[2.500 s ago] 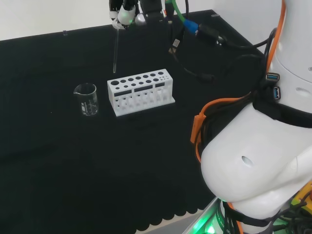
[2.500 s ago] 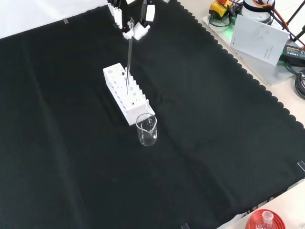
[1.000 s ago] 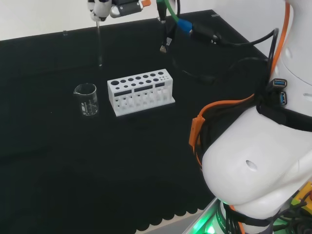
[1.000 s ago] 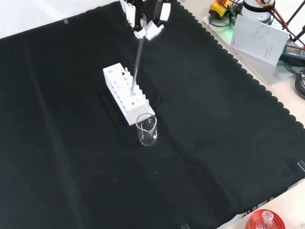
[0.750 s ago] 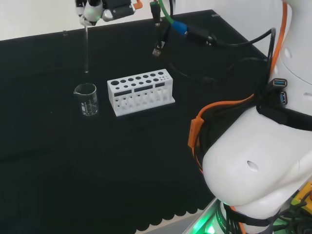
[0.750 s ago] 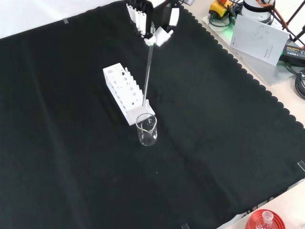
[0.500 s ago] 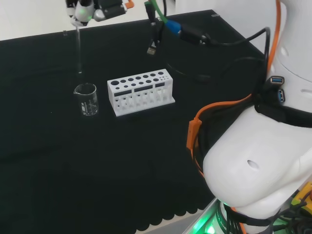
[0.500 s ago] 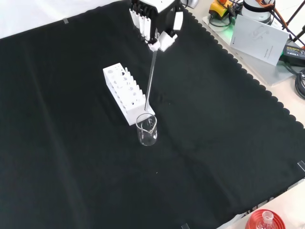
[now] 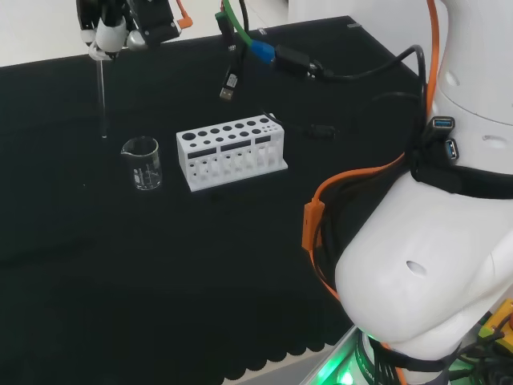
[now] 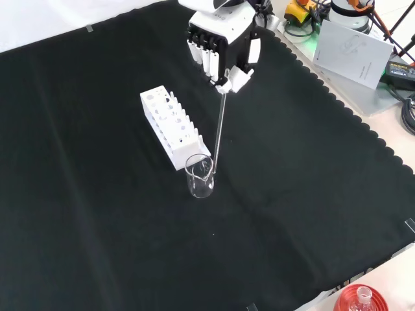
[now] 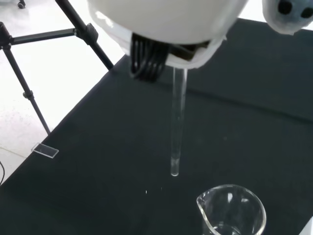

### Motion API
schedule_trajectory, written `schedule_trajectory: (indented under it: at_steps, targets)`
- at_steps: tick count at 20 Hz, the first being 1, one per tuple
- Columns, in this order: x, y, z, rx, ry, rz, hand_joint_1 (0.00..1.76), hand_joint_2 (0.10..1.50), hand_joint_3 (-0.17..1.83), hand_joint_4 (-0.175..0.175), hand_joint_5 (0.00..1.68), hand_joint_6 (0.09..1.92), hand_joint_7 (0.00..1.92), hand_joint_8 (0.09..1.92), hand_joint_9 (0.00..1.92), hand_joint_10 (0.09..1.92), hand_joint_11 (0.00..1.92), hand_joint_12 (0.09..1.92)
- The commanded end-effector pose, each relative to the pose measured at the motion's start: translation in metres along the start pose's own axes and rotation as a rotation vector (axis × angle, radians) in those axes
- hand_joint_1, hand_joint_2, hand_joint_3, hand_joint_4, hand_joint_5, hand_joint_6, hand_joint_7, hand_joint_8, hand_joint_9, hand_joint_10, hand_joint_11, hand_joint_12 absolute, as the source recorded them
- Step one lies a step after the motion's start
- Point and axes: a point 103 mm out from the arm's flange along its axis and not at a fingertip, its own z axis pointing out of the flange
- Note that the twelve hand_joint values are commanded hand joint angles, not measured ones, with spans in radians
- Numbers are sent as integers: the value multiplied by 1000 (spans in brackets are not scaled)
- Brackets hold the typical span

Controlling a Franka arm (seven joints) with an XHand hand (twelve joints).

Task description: Stir in the beaker to the left of the white test tube rack with the glass rod.

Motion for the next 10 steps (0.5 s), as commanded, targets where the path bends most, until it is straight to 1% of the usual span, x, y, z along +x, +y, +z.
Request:
schedule_trajectory:
  at_steps: [1,6,7,9,10]
  targets:
    - [-14,-4,3,0,5,19,1327,562,773,-175,1331,582,1398,539,1775,303,1652,459]
    - [-22,-5,0,-7,10,35,1327,562,774,-175,1332,582,1399,539,1776,302,1652,460]
    - [-22,-4,0,-2,5,49,1327,562,774,-175,1332,582,1399,539,1776,302,1653,460]
    - [-30,-8,0,-4,10,55,1327,561,775,-175,1332,582,1399,539,1776,302,1653,460]
    - [-33,-9,1,11,13,49,1327,561,775,-175,1332,582,1399,539,1776,302,1653,460]
